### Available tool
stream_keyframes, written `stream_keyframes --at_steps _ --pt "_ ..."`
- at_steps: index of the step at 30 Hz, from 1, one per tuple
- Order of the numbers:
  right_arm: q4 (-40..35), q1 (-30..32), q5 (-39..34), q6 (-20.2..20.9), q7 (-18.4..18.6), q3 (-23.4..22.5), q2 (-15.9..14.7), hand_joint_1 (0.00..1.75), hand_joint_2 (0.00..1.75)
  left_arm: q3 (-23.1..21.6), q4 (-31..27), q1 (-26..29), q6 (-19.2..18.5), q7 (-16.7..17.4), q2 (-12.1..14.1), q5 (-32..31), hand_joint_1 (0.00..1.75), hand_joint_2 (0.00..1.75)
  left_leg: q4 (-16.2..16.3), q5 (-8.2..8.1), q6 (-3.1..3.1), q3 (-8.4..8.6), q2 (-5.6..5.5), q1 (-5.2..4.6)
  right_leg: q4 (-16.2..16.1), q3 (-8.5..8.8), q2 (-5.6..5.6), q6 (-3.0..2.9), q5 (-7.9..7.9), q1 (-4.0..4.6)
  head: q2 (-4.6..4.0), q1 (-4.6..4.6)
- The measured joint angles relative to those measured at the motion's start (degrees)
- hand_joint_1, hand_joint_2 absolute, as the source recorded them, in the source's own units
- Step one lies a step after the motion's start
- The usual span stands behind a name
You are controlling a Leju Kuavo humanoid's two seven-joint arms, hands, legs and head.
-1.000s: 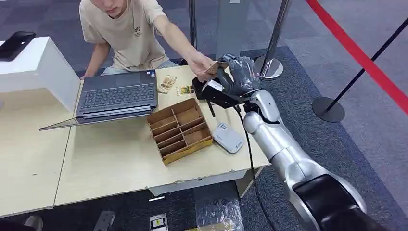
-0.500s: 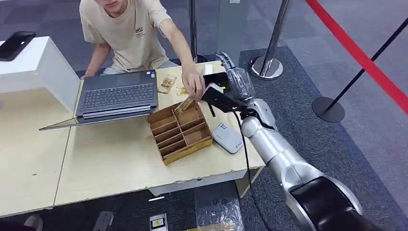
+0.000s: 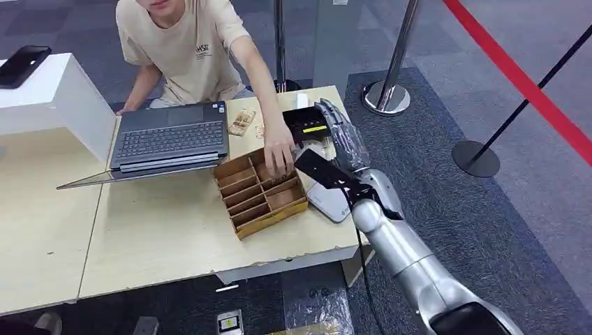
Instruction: Pass the card to the sensor for recognition and then transmit it.
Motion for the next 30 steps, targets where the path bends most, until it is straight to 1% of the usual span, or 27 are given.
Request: stream_keyframes --at_steps 1,6,10,21,22,23,24,25,26,27,28,30 --pt "-1.2 1.1 0.4 0.0 0.4 0.0 -0.2 0.00 1.75 0.0 0.0 0.1 0.0 0.0 0.0 0.2 0.00 1.75 0.0 0.00 0.00 0.00 0.00 0.01 0.0 0.01 0.00 0.00 0.00 0.00 0.00 0.00" --pt "-6.4 6.0 1.9 -0.2 0.7 0.3 -1.2 0.00 1.75 0.4 0.0 0.4 0.2 -0.1 0.2 0.5 0.00 1.75 0.0 0.00 0.00 0.00 0.00 0.00 0.0 0.00 0.00 0.00 0.00 0.00 0.00 0.00" --pt "-8.9 8.4 2.5 -0.1 0.3 0.4 -1.8 0.00 1.75 0.5 0.0 0.4 0.2 -0.1 0.4 0.5 0.00 1.75 0.0 0.00 0.00 -0.01 0.00 0.00 0.0 0.00 0.00 0.00 0.00 0.00 0.00 0.02" --pt "-11.7 10.1 2.7 1.7 -0.2 0.8 -3.0 0.00 1.75 0.5 0.0 0.4 0.2 -0.1 0.6 0.4 0.00 1.75 0.0 0.00 0.00 0.00 0.01 0.00 0.0 0.01 0.00 0.00 0.00 0.00 0.00 -0.02" --pt "-11.7 10.1 2.7 1.7 -0.3 0.9 -3.0 0.05 1.75 0.5 0.0 0.4 0.2 -0.1 0.6 0.4 0.00 1.75 0.0 0.00 0.00 -0.01 0.01 0.00 0.0 0.00 0.00 0.00 0.00 0.00 0.00 0.00" --pt "-11.7 10.1 2.7 1.7 -0.4 1.0 -3.1 0.14 1.75 0.5 0.0 0.4 0.2 -0.1 0.6 0.4 0.00 1.75 0.0 0.00 0.00 0.00 0.01 0.00 0.0 0.01 0.00 0.00 0.00 0.00 0.00 0.00" --pt "-11.7 10.1 2.7 1.7 -0.5 1.2 -3.2 0.14 1.75 0.5 0.0 0.4 0.3 -0.1 0.6 0.4 0.00 1.75 0.0 0.00 0.00 -0.01 0.01 0.00 0.0 0.01 0.00 0.00 0.00 0.00 0.00 0.00" --pt "-11.7 10.1 2.7 1.7 -0.5 1.2 -3.2 0.37 1.75 0.5 0.0 0.4 0.3 -0.1 0.6 0.4 0.00 1.75 0.0 0.00 0.00 -0.01 0.01 0.00 0.0 0.00 0.00 0.00 0.00 0.00 0.00 0.00" --pt "-11.7 10.1 2.7 1.7 -0.7 1.3 -3.2 0.40 1.75 0.5 0.0 0.4 0.4 -0.1 0.6 0.4 0.00 1.75 0.0 0.00 0.00 -0.01 0.01 0.00 0.0 0.00 0.00 0.00 0.00 0.00 0.00 0.00" --pt "-11.7 10.1 2.8 1.7 -0.7 1.4 -3.2 0.72 1.75 0.5 0.0 0.4 0.4 -0.1 0.6 0.4 0.00 1.75 0.0 0.00 0.00 -0.01 0.01 0.00 0.0 0.00 0.00 0.00 0.00 0.00 0.00 0.00" --pt "-11.7 10.1 2.8 1.7 -0.7 1.4 -3.2 1.38 1.75 0.5 0.0 0.4 0.4 -0.1 0.6 0.4 0.00 1.75 0.0 0.00 0.00 -0.02 0.02 0.00 0.0 0.00 0.00 0.00 0.00 0.00 0.00 0.00" --pt "-11.7 10.1 2.8 1.7 -0.7 1.5 -3.3 1.34 1.75 0.5 0.0 0.4 0.4 -0.1 0.6 0.4 0.00 1.75 0.0 0.00 0.00 -0.01 0.02 0.00 0.0 0.01 0.00 0.00 0.00 0.00 0.00 0.00"
